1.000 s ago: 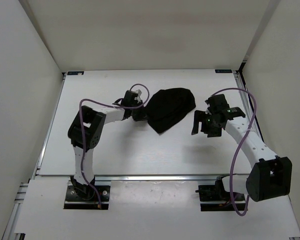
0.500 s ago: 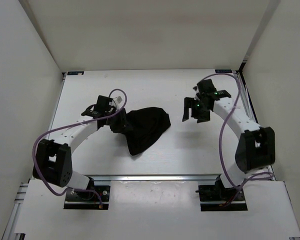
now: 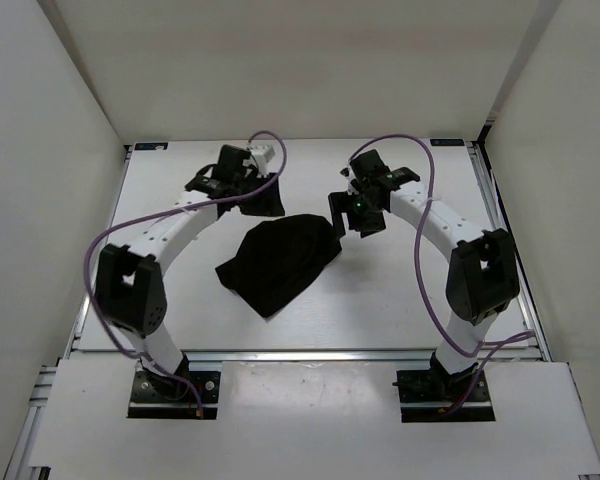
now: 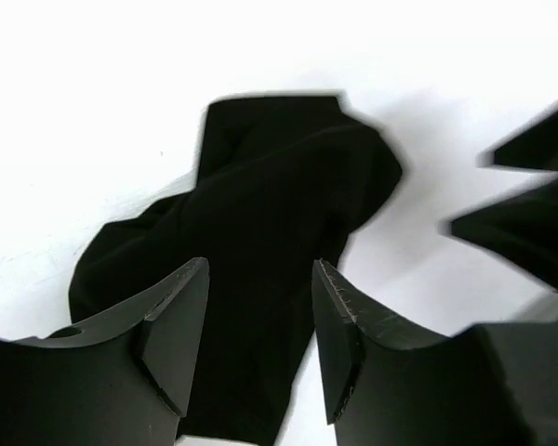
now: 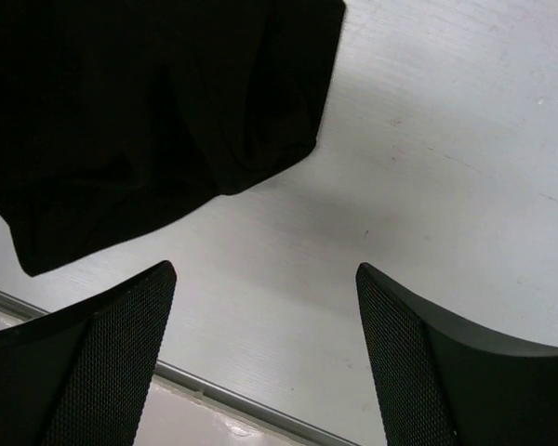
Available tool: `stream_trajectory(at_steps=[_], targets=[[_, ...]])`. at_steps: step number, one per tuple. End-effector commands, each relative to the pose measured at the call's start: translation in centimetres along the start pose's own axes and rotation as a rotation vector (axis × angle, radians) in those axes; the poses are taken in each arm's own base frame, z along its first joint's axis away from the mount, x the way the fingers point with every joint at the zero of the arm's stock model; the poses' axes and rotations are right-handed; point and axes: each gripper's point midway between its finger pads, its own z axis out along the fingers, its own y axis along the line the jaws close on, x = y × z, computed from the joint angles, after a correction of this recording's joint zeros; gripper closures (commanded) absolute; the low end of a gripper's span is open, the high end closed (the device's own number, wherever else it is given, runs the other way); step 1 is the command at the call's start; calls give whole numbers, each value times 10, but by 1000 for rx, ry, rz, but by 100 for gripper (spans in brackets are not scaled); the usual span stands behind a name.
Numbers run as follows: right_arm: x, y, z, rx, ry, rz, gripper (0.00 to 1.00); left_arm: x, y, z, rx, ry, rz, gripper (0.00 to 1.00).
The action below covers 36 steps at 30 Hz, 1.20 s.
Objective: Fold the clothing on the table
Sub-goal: Flatten the skirt out
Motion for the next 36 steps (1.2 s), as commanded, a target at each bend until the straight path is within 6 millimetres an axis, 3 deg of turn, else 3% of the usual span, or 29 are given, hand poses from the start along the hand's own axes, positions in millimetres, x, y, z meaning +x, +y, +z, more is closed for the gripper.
stream_trajectory(at_steps=[1, 6, 9, 11, 13, 14, 18, 20, 24, 26, 28, 31, 32, 34, 35, 36], targets=[[-5, -7, -13, 10, -14, 5, 17, 20, 24, 30, -95, 73, 110, 41], [4, -21, -23, 13, -25, 69, 17, 33, 46, 55, -211, 109, 159, 41], [14, -27, -24, -2, -18, 104, 17, 44, 46, 64, -221, 131, 153, 41], [15, -35, -30, -1, -34, 129, 23, 52, 46, 68, -209, 142, 145, 52], [20, -39, -29, -3, -29, 149, 30, 58, 43, 73, -208, 152, 134, 89], [20, -42, -31, 0, -35, 158, 34, 62, 43, 74, -200, 165, 123, 97], [22, -47, -32, -12, -44, 189, 41, 41, 2, 72, -26, 133, 42, 100], [22, -48, -33, -14, -52, 197, 41, 4, -30, 56, 73, 67, 43, 100], [17, -53, -37, -9, -87, 217, 41, -64, -112, 9, 367, -49, 43, 100], [18, -59, -37, -5, -91, 235, 42, -107, -150, -36, 518, -144, 68, 100], [20, -61, -39, -6, -102, 248, 42, -138, -159, -72, 593, -225, 51, 100], [25, -63, -38, 1, -110, 263, 42, -157, -154, -117, 675, -287, 33, 100], [24, -66, -39, 3, -118, 276, 42, -150, -145, -125, 691, -272, 19, 100], [32, -72, -37, 8, -114, 304, 41, -126, -124, -114, 693, -227, -58, 100], [33, -75, -38, 10, -116, 316, 40, -122, -121, -122, 705, -245, -46, 100], [30, -75, -38, -1, -128, 322, 38, -101, -106, -109, 681, -204, -118, 100]])
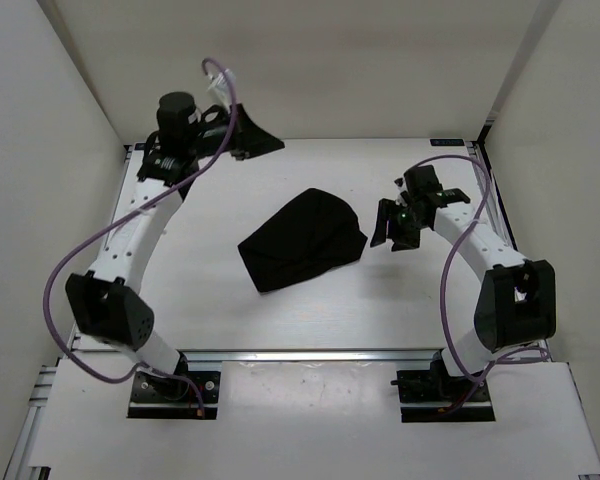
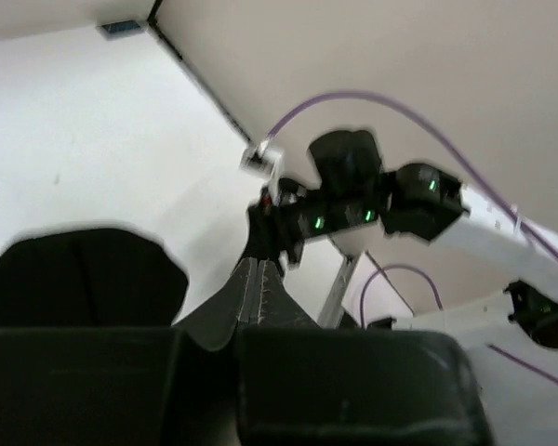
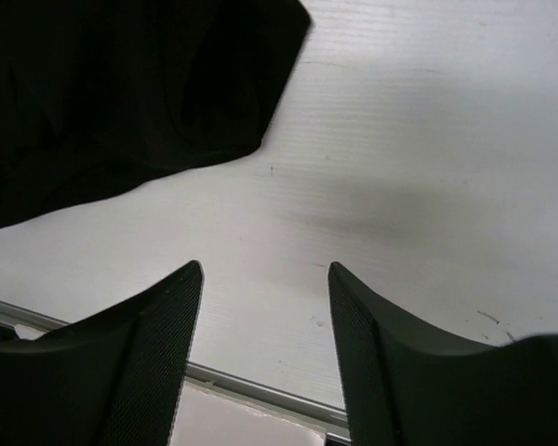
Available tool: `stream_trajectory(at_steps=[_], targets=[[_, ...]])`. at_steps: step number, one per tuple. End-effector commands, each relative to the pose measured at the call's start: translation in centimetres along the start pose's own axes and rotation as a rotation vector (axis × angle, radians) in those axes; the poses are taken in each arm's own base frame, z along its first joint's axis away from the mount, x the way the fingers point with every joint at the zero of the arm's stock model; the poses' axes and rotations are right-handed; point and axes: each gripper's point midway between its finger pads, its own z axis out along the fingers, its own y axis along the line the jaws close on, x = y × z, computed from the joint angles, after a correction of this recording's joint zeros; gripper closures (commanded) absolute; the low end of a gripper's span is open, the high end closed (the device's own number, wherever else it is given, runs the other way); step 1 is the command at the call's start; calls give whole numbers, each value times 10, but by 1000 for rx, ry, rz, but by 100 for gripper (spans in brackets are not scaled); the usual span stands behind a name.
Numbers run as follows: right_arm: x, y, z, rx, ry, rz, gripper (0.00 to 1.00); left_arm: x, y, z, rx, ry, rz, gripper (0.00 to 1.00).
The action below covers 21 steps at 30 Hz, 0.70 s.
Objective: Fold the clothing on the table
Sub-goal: Flatten the skirt out
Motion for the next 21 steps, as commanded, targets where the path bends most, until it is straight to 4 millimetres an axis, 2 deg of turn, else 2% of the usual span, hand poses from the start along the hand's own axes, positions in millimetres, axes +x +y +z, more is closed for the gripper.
stream_trajectory(at_steps=[1, 2, 3, 4, 5, 6, 7, 8, 9, 10, 13, 14, 15, 17, 18, 19, 20, 21], targets=[[-9, -4, -9, -30, -58, 45, 31, 46, 14, -16, 46, 63, -163, 100], [-13, -3, -8, -50, -67, 48, 24, 71, 37, -18, -7, 69, -216, 96], [-19, 2, -9, -83, -85, 43, 22, 98, 57, -20, -54, 96, -275, 89], [-22, 7, -5, -108, -82, 34, 19, 120, 78, -23, -116, 107, -310, 90], [-30, 8, -1, -115, -85, 28, 17, 132, 93, -24, -176, 104, -328, 89], [-45, 12, -4, -120, -116, 10, 17, 149, 112, -26, -225, 120, -358, 89], [-57, 20, 1, -136, -126, -27, 16, 162, 120, -28, -253, 129, -369, 89], [-69, 26, 6, -146, -133, -66, 16, 162, 128, -29, -270, 118, -363, 89], [-71, 30, 19, -162, -112, -74, 16, 176, 133, -31, -281, 140, -407, 89], [-86, 40, 18, -204, -136, -90, 16, 179, 134, -31, -271, 131, -424, 88], [-93, 55, 55, -290, -75, -86, 22, 180, 138, -29, -273, 122, -427, 88], [-95, 62, 58, -320, -70, -85, 25, 177, 142, -30, -287, 119, -413, 88], [-94, 66, 70, -340, -42, -79, 29, 185, 141, -31, -300, 150, -417, 89], [-89, 74, 83, -356, 12, -77, 39, 182, 144, -34, -325, 145, -407, 88], [-89, 84, 89, -367, 33, -99, 50, 183, 144, -35, -325, 146, -413, 88], [-82, 88, 94, -365, 66, -107, 75, 181, 143, -36, -320, 140, -410, 89], [-90, 96, 85, -369, 59, -124, 91, 182, 149, -39, -334, 134, -421, 89], [-102, 106, 78, -367, 29, -159, 100, 182, 148, -40, -332, 131, -422, 88]])
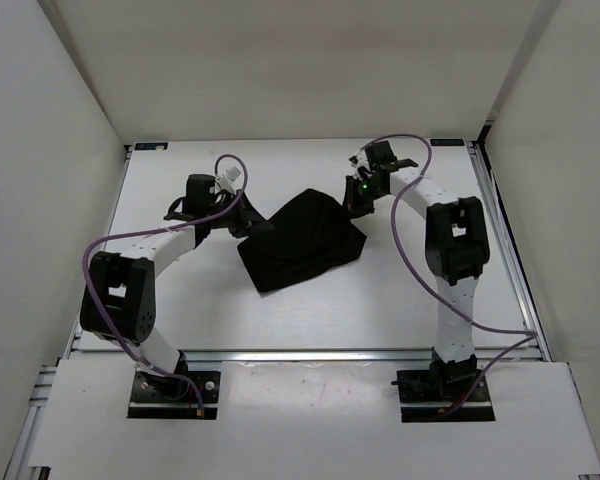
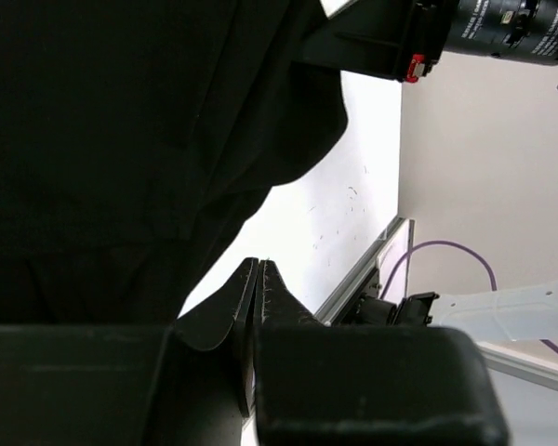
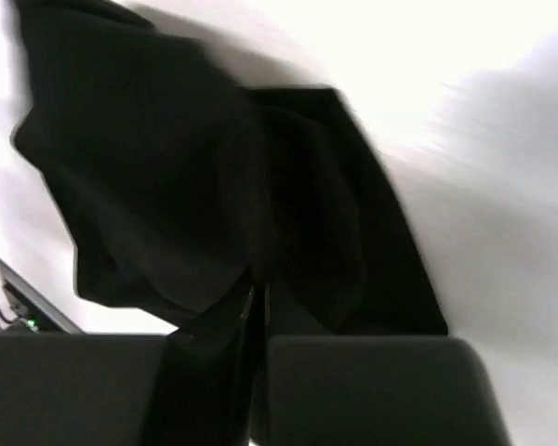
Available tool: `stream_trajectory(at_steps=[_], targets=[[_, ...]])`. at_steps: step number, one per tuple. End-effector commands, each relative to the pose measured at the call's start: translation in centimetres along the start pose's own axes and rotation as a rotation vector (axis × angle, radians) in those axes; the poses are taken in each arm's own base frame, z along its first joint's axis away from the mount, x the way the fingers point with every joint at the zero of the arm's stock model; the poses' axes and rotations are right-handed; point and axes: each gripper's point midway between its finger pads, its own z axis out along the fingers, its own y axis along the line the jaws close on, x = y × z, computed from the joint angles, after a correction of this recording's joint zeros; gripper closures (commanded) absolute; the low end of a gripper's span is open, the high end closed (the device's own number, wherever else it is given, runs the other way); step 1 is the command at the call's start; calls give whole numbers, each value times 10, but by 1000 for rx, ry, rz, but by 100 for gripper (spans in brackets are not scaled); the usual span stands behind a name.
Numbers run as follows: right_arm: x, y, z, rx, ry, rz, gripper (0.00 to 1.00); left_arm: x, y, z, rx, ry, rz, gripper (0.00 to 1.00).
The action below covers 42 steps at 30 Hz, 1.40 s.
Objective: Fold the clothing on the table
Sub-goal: Flatten the skirt out
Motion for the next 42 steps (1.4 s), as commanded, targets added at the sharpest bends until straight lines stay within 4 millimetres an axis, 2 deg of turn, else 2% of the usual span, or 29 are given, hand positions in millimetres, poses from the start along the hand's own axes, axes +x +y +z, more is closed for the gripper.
stream_trajectory(at_steps=[1, 2, 3, 5, 6, 8, 9, 11, 12, 16, 17, 18, 19, 20, 21, 22, 23, 24, 26, 28, 29, 30, 31, 33, 35, 36, 38, 39, 42], targets=[[-27, 65, -27, -99, -51, -130, 100, -20, -15, -15, 22, -72, 62, 88], [-41, 87, -42, -122, -107, -202, 100, -21, -14, -15, 17, -76, 64, 89], [-57, 112, -68, -146, -190, -270, 100, -23, -12, -17, 9, -83, 65, 88], [-77, 165, -129, -195, -374, -401, 100, -19, -3, -14, -14, -71, 51, 88], [-85, 176, -142, -188, -448, -450, 100, -19, -5, -13, -13, -70, 59, 88], [-83, 221, -208, -191, -651, -586, 100, -17, -2, -10, -13, -57, 51, 89], [-88, 216, -212, -125, -723, -621, 100, -14, 3, -8, -22, -48, 40, 88], [-65, 229, -235, -102, -836, -704, 100, -13, 2, -4, -28, -37, 52, 89], [-63, 235, -250, -122, -890, -719, 100, -12, 4, -3, -32, -36, 53, 89], [-4, 191, -190, -109, -620, -624, 100, -9, 11, -2, -41, -33, 43, 88], [22, 165, -169, -52, -512, -572, 98, -6, 13, -2, -44, -31, 35, 88], [44, 160, -162, -40, -455, -566, 89, -7, 17, -3, -51, -34, 31, 89], [84, 142, -144, -14, -330, -540, 79, -6, 18, -5, -51, -38, 28, 88], [121, 111, -128, 50, -206, -479, 75, -4, 22, -6, -57, -38, 21, 88], [151, 103, -125, 61, -155, -458, 65, -2, 24, -8, -59, -37, 17, 88], [171, 99, -135, 83, -131, -468, 60, -3, 25, -9, -60, -41, 16, 88], [188, 84, -137, 142, -88, -427, 58, -1, 29, -11, -71, -37, 9, 88], [191, 84, -148, 143, -107, -406, 54, -2, 30, -11, -72, -42, 3, 88], [178, 78, -171, 184, -191, -361, 53, -1, 29, -6, -74, -33, 2, 88], [149, 59, -192, 223, -309, -266, 50, 2, 25, 2, -71, -15, 4, 88], [136, 57, -193, 206, -352, -245, 50, 2, 23, 8, -71, -8, 9, 88], [118, 41, -195, 225, -390, -188, 50, 0, 12, 15, -58, -5, 34, 87], [106, 21, -194, 249, -396, -120, 48, 7, 12, 24, -61, 17, 26, 83], [84, -2, -189, 286, -419, -48, 48, 10, -7, 43, -37, 41, 53, 79], [68, -24, -170, 337, -392, -12, 47, 26, -27, 68, -2, 98, 82, 76], [56, -26, -170, 340, -399, -5, 47, 28, -36, 74, 9, 107, 92, 74], [48, -33, -155, 358, -348, -4, 49, 48, -47, 93, 11, 154, 134, 73], [44, -36, -144, 358, -310, -6, 49, 48, -54, 96, 18, 157, 147, 72], [43, -38, -119, 363, -243, -40, 51, 67, -54, 109, 10, 195, 159, 70]])
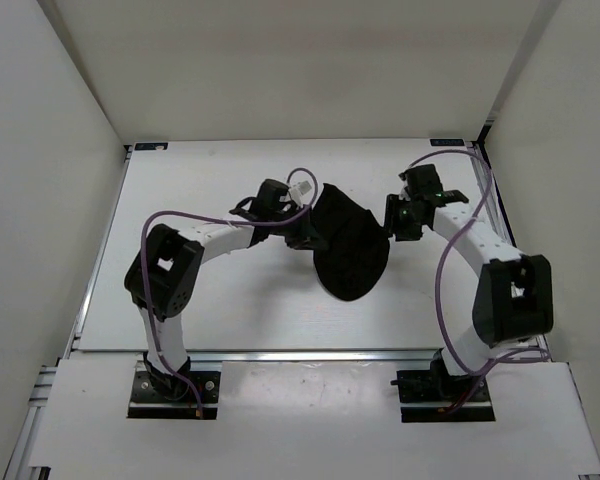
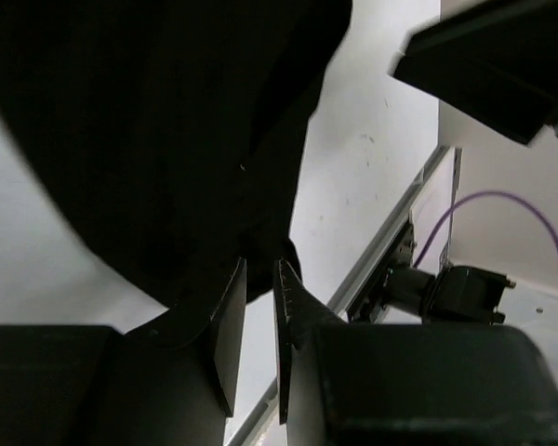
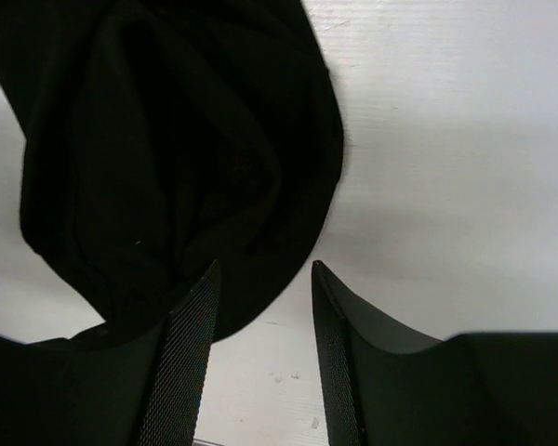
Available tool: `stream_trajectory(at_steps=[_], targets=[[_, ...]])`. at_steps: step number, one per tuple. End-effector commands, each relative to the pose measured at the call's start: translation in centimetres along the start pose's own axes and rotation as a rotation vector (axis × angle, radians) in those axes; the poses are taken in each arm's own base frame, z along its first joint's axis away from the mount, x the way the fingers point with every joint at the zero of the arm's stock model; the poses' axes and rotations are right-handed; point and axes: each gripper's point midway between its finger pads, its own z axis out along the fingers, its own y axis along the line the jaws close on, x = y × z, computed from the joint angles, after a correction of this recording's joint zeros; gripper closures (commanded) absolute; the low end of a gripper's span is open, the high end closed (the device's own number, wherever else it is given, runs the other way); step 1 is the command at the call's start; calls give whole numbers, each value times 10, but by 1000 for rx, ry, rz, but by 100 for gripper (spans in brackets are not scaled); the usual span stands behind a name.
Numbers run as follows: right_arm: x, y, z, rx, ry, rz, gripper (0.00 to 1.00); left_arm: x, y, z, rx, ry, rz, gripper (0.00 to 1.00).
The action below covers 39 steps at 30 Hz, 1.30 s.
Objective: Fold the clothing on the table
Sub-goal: Flatten the skirt out
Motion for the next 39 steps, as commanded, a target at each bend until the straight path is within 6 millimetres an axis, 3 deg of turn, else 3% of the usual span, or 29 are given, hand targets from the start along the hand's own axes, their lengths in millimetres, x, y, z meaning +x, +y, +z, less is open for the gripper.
stream_trajectory(at_steps=[1, 6, 12, 22, 23, 25, 28, 29, 30, 34, 35, 37, 39], targets=[[-25, 18, 2, -33, -48, -68, 51, -3, -16, 5, 12, -18, 35, 70], [-31, 29, 5, -66, -63, -86, 50, 13, -5, 16, -30, 3, 61, 70], [-42, 21, 15, -74, -76, -90, 50, 19, 10, 18, -82, 9, 61, 69], [-17, 29, 84, -88, 72, -117, 55, 22, 18, -11, -74, -29, 6, 68], [-14, 27, 89, -78, 85, -121, 62, 21, 22, -14, -77, -36, -5, 69], [-11, 18, 92, -45, 110, -113, 100, 16, 23, -25, -73, -65, -14, 69], [-40, 17, 62, 27, 13, -137, 100, 20, 29, -36, -81, -74, -27, 69], [-54, 5, 52, 121, -44, -143, 100, 18, 28, -40, -77, -88, -32, 69], [-76, -3, 29, 199, -130, -142, 100, 18, 30, -42, -74, -97, -35, 68], [-129, -10, -39, 337, -328, -134, 100, 16, 34, -55, -73, -115, -56, 69], [-129, -15, -46, 394, -332, -142, 99, 9, 33, -58, -61, -143, -45, 69], [-148, -19, -76, 495, -400, -125, 100, 8, 33, -63, -54, -153, -36, 70], [-157, -4, -91, 511, -458, -138, 99, 6, 30, -65, -47, -158, -34, 69]])
